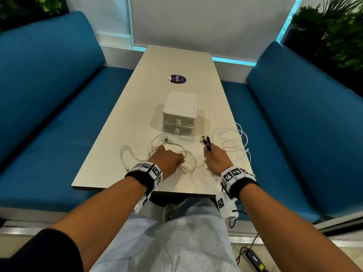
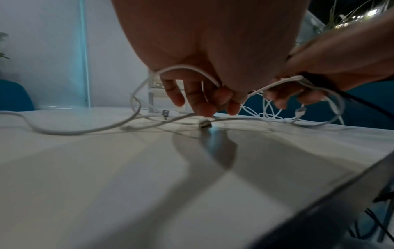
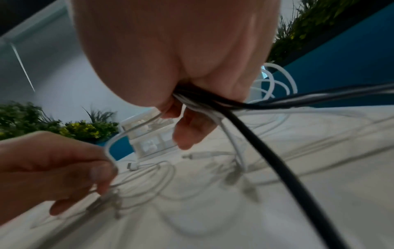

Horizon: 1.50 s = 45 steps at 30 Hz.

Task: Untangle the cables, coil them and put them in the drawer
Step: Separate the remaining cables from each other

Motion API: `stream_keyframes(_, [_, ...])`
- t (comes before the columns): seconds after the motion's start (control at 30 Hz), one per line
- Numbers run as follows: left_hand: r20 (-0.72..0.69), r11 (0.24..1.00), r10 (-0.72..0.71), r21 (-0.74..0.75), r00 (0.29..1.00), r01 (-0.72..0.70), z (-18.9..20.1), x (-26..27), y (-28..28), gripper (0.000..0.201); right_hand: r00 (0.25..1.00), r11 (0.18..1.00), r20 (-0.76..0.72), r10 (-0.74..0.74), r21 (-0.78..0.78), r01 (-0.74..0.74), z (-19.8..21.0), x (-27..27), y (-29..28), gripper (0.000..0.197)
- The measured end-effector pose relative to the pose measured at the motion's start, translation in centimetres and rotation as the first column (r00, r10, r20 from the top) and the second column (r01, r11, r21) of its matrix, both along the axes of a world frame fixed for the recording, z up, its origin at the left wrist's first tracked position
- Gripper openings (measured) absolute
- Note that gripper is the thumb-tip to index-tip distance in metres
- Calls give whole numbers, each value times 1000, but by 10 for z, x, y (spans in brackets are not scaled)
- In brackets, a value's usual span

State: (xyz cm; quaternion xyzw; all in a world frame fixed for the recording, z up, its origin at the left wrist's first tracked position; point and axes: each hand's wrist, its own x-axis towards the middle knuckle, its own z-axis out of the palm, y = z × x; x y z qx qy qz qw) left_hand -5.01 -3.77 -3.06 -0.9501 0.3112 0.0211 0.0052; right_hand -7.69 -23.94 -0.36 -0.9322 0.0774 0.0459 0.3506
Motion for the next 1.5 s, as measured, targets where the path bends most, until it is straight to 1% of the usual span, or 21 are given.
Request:
stream_keyframes(0.07, [46, 998, -7, 63, 999, 4, 3, -8, -11, 27, 998, 989, 19, 55, 137, -57, 2, 1, 13, 29])
stream_keyframes(0.1, [60, 995, -18, 95, 998, 12, 3, -10, -16, 26, 994, 980, 25, 103, 169, -106, 4, 0, 19, 31])
stream_keyframes(0.13, [60, 991, -32, 129, 998, 24, 4, -12, -20, 26, 989, 971, 11, 150, 186, -149, 7, 0, 25, 31])
stream_keyframes(0.2, [45, 984, -39, 175, 998, 31, 2, -14, -24, 25, 975, 955, -42, 219, 214, -206, 12, -3, 36, 25])
stream_keyframes(0.23, [45, 983, -32, 184, 998, 23, 0, -13, -24, 25, 970, 950, -64, 235, 225, -215, 12, -3, 39, 21])
stream_keyframes(0.3, [65, 986, 6, 165, 998, -17, -4, -11, -19, 27, 970, 954, -68, 233, 207, -215, 10, -3, 40, 20])
stream_keyframes(0.4, [47, 995, 28, 98, 999, -32, -4, -9, -14, 28, 965, 964, -50, 258, 86, -253, 11, -6, 39, 22])
stream_keyframes(0.5, [13, 997, -6, 82, 1000, 5, 0, -5, -10, 26, 938, 926, -80, 338, -148, -347, 10, -8, 36, 19])
stream_keyframes(0.53, [-4, 998, 0, 59, 1000, 1, 2, -1, -6, 28, 937, 910, -94, 337, -225, -349, 10, -8, 32, 20])
stream_keyframes(0.63, [-59, 999, 5, -52, 998, -8, 1, 9, 11, 32, 958, 874, -109, 267, -391, -288, 9, -5, 10, 22])
stream_keyframes(0.7, [-53, 996, -10, -93, 999, 6, -1, 11, 16, 31, 971, 850, -113, 213, -469, -241, 10, -3, 2, 22])
stream_keyframes(0.8, [-13, 999, 5, -53, 1000, -5, -3, 11, 20, 30, 982, 799, -117, 148, -571, -188, 9, -5, -3, 22])
stream_keyframes(0.87, [23, 1000, 21, -5, 1000, -21, -1, 12, 27, 29, 989, 783, -113, 91, -605, -141, 7, -6, -11, 23])
stream_keyframes(0.97, [25, 999, 31, 41, 999, -32, 2, 14, 35, 33, 993, 816, -118, 15, -572, -80, 2, -6, -22, 22])
stream_keyframes(1.03, [17, 998, 35, 54, 999, -36, 1, 15, 32, 34, 995, 863, -99, -15, -504, -37, 2, -5, -17, 22])
stream_keyframes(1.1, [67, 998, 30, 49, 997, -33, 1, 13, 24, 34, 999, 911, -41, -15, -413, -3, 5, -3, -6, 23])
stream_keyframes(1.2, [181, 999, 5, 46, 983, -14, 5, 7, 7, 34, 998, 966, 17, 62, -251, -56, 6, -2, 11, 23])
stream_keyframes(1.27, [218, 998, -12, 64, 976, -2, 9, 4, -4, 33, 990, 975, 49, 133, -188, -122, 5, -5, 23, 22])
stream_keyframes(1.33, [196, 997, -57, 70, 979, 44, 8, 4, -10, 29, 979, 971, 52, 199, -148, -190, 2, -7, 31, 23])
stream_keyframes(1.4, [158, 996, -78, 64, 984, 68, 5, 5, -10, 23, 973, 968, 34, 230, -113, -225, 1, -9, 34, 21])
stream_keyframes(1.5, [98, 997, -1, -71, 995, 8, 7, 6, -7, 28, 973, 970, 33, 230, -84, -227, 1, -9, 31, 21])
